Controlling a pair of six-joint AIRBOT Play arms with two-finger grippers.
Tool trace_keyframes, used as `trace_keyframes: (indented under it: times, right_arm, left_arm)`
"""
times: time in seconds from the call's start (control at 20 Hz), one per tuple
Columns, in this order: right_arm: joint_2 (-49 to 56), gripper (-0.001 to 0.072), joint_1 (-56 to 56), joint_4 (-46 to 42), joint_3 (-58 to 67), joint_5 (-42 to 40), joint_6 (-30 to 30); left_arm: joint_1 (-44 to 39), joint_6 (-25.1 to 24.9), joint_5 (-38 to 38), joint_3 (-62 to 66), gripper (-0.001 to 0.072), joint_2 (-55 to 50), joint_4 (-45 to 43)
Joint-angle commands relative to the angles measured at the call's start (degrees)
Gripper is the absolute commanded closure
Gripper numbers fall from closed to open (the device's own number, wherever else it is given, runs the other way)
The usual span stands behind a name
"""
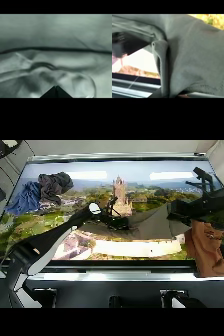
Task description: Fold the shirts.
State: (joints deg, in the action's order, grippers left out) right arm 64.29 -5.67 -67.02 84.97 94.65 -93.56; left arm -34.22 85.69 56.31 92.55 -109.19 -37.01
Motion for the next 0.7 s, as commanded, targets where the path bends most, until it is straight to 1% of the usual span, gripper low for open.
trace_keyframes:
  times: [0.0, 0.2, 0.3, 0.35, 0.4, 0.45, 0.55, 0.65]
  right_arm:
    - [-5.6, 0.0672, 0.2, -0.7, 0.6, 5.8, -4.6]
    - [-8.2, 0.0673, 0.2, -0.8, 3.0, 9.6, -6.6]
    - [-7.8, 0.0673, 0.2, -1.4, 3.0, 9.9, -6.6]
    - [-7.3, 0.0673, 0.2, -1.5, 3.0, 9.1, -6.6]
    - [-6.5, 0.0673, 0.2, -1.2, 3.0, 8.1, -6.5]
    - [-5.3, 0.0674, 0.2, -0.7, 3.0, 7.0, -6.0]
    - [-1.9, 0.0674, 0.2, 1.8, 3.0, 5.8, -4.8]
    - [2.2, 0.0674, 0.7, 5.4, 3.0, 2.8, -4.0]
  left_arm:
    - [-4.2, -0.2, -2.3, 1.5, 0.0674, -4.1, 8.4]
    - [-10.1, -0.4, -7.0, 2.5, 0.0675, -7.2, 17.2]
    - [-11.6, -0.8, -8.0, 4.8, 0.0675, -8.5, 17.5]
    - [-11.3, -2.0, -7.9, 5.2, 0.0676, -8.3, 17.2]
    - [-10.2, -1.9, -7.0, 5.2, 0.0677, -7.5, 15.1]
    - [-8.6, -1.8, -5.3, 5.2, 0.0677, -6.1, 11.1]
    - [-4.2, -0.3, 0.3, 5.2, 0.0677, -1.6, 1.1]
    - [1.6, -0.2, 4.8, 5.2, 0.0676, 4.7, -6.8]
